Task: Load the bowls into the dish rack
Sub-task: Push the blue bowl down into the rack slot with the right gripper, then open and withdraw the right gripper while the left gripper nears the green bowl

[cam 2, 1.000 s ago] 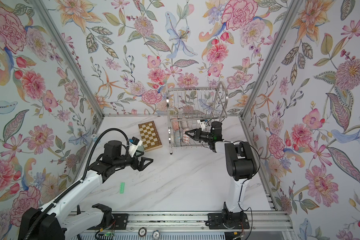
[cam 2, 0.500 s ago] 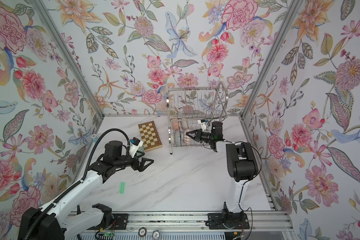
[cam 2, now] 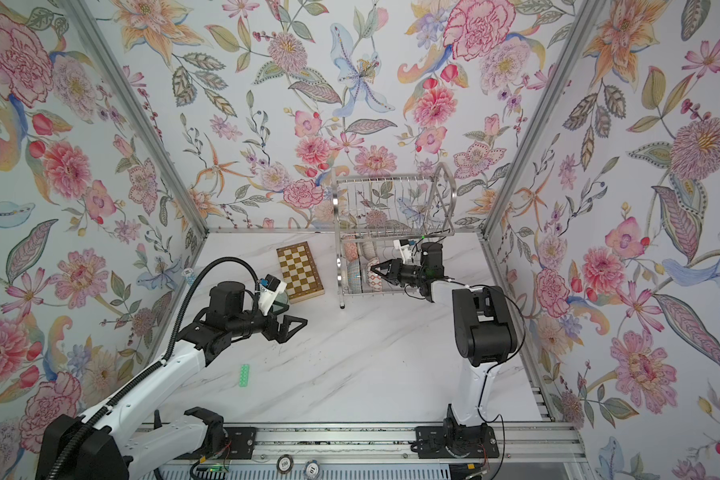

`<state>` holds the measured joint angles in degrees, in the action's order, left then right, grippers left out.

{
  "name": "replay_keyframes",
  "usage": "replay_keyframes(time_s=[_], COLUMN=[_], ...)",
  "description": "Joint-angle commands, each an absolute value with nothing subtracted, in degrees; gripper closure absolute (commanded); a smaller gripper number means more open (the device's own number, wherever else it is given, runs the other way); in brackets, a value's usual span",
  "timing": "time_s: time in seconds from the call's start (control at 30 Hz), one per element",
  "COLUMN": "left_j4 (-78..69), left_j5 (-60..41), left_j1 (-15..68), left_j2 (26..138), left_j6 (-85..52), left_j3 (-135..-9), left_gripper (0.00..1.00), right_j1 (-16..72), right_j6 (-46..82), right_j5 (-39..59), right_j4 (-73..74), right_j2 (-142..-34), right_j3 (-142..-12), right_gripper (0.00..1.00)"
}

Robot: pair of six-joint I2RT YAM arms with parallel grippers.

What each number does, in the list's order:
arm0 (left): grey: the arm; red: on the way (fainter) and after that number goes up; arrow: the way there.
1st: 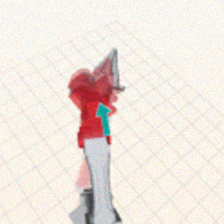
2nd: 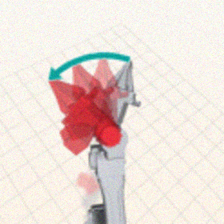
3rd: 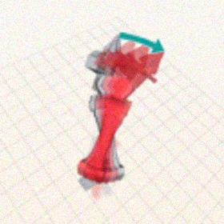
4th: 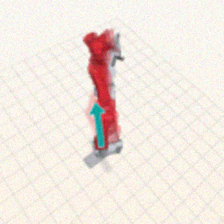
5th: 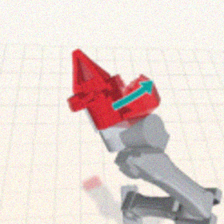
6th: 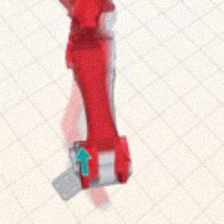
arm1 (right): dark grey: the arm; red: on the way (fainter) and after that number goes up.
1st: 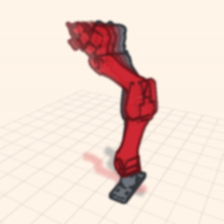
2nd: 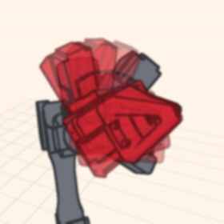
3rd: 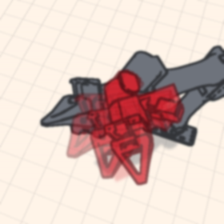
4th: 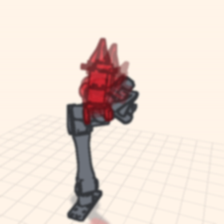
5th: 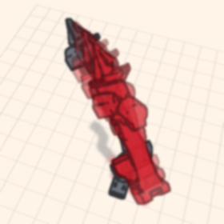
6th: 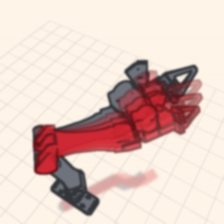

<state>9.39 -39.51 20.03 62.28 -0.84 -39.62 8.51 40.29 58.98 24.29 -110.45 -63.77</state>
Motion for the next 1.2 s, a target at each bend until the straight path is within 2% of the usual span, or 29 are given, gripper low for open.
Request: replay_keyframes(time_s=[0.0, 0.37, 0.63, 0.97, 1.17], left_j4=[10.63, 11.68, 13.04, 18.66, 25.54], left_j5=[-37.57, -30.54, -19.9, -4.37, 2.31], left_j1=[20.83, 20.83, 20.87, 20.75, 19.66], left_j2=[62.08, 62.01, 62.23, 63.8, 69.93], left_j6=[0.2, -1.05, -2.42, -9.51, -16.35], left_j3=[-39.73, -40.24, -41.19, -46.24, -53.5], left_gripper=[0.01, 0.01, 0.01, 0.01, 0.01], right_j1=[8.71, 8.87, 9.82, 12.51, 13.46], right_j6=[38.18, 37.65, 35.2, 29.14, 27.15], right_j5=[56.11, 51.99, 45.87, 31.97, 25.32], right_j4=[20.47, 20.74, 20.91, 20.39, 22.8], right_j2=[-108.49, -104.4, -98.5, -90.09, -84.9], right_j3=[-64.83, -62.81, -59.24, -51.18, -44.86], right_gripper=[0.74, 0.61, 0.51, 0.46, 0.46])
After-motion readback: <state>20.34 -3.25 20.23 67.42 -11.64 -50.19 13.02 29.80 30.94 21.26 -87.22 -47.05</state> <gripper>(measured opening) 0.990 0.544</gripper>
